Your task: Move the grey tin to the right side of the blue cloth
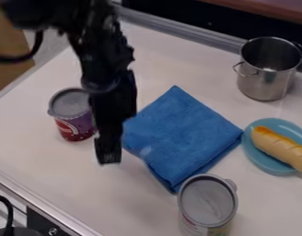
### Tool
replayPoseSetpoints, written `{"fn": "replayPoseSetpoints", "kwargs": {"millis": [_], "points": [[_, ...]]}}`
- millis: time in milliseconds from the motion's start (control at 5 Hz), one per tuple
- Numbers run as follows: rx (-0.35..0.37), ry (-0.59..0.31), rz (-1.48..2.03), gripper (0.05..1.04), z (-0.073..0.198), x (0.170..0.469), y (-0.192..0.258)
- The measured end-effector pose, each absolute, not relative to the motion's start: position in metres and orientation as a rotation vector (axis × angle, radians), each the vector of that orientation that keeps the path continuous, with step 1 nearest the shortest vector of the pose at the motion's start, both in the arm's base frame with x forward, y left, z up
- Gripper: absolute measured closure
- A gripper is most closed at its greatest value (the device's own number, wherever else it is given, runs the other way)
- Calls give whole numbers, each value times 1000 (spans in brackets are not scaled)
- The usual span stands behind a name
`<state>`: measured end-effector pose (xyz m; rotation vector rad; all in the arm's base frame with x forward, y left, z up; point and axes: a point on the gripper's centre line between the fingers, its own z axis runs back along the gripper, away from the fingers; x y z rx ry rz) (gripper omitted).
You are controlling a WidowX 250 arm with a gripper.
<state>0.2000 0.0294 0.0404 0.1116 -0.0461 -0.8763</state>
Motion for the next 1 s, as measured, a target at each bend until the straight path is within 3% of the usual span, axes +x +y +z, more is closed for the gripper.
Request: {"fn": "replayPoseSetpoints", "kwargs": {"millis": [400,1000], "points": [[104,-72,-936,83,35,179,-10],[80,-60,-926,83,20,170,-59]]}}
